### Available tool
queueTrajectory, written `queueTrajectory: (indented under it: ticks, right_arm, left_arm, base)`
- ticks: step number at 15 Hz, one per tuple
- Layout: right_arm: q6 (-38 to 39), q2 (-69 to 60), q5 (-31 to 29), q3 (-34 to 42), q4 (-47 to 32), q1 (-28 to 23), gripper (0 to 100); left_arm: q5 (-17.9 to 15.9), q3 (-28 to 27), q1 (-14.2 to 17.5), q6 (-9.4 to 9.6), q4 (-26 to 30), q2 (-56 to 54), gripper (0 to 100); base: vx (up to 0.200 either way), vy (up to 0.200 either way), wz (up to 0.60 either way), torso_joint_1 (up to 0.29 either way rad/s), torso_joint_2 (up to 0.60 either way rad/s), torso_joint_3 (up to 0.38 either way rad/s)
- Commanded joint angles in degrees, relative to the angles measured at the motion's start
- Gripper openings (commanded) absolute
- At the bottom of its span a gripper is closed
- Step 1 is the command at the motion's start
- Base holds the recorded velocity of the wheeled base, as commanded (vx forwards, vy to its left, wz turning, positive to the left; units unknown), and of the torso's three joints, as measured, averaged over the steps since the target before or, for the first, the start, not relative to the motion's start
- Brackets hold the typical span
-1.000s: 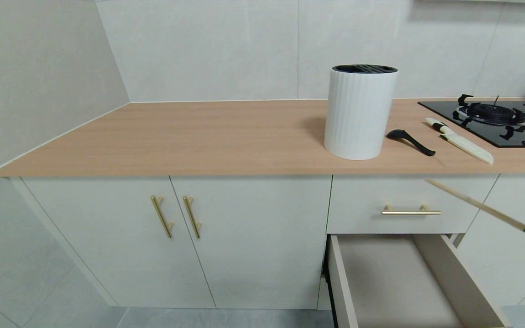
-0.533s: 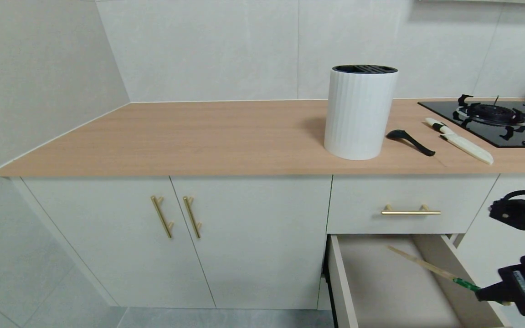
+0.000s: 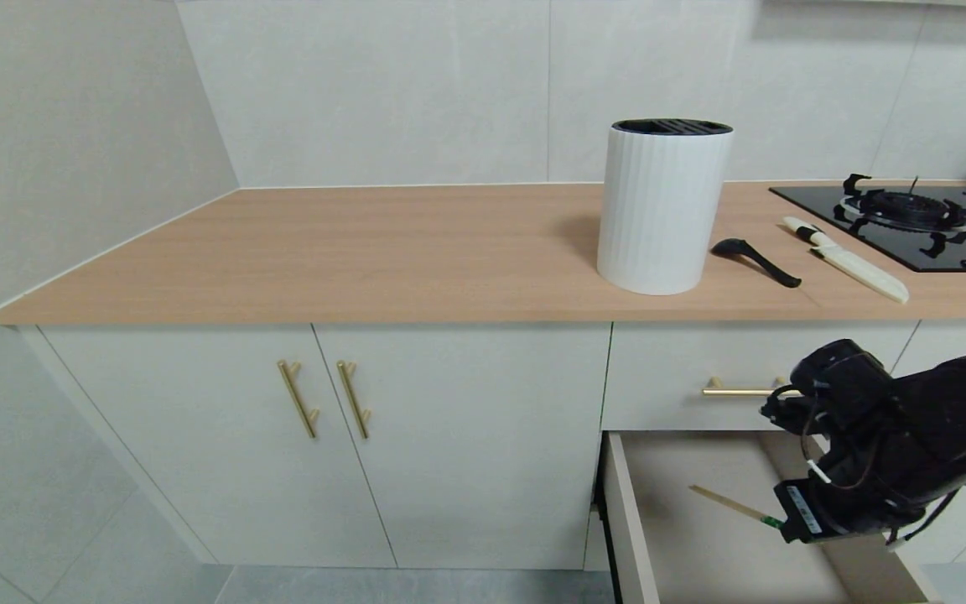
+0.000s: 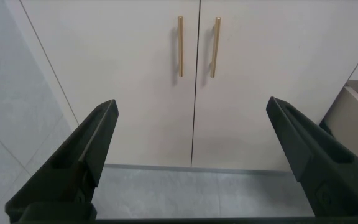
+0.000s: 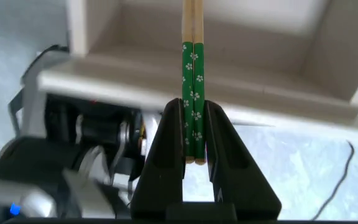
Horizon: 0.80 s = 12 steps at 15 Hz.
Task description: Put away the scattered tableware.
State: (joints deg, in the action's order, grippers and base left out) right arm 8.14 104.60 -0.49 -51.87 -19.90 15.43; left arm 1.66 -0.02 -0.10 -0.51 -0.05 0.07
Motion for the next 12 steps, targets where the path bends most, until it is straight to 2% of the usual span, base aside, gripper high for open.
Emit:
queueTrajectory:
  ticks: [1,2,6,9,12]
  right_arm:
    - [0.6,7.5,-0.3,-3.1,1.4,0.0,0]
    - [2.2,10.0,-0.3,-5.4,3.7,0.0,0]
    - [4.3,14.4,-0.8,-11.1,3.7,0.8,0]
    - [6.4,17.7,-4.6,-13.7,4.1,2.0,0]
    - [6.4,19.1,-4.8,-14.4,5.6,2.1,0]
  left_arm:
    - [0.0,-0.1,0.0,-0.02,0.0,0.0,100]
    - [0.0,0.0,0.0,-0.02,0.0,0.0,100]
    - [0.0,-0.1,0.0,-0.02,0.0,0.0,100]
    - [0.0,0.0,0.0,-0.02,0.0,0.0,100]
    - [0.0,0.0,0.0,-0.10,0.0,0.0,100]
  base:
    - [0.000,0.000,0.00,0.000,0.00,0.000]
    - [0.000,0.000,0.00,0.000,0.00,0.000]
    - [0.000,0.000,0.00,0.000,0.00,0.000]
    - [0.000,0.000,0.00,0.000,0.00,0.000]
    - [0.000,0.000,0.00,-0.079,0.32,0.229]
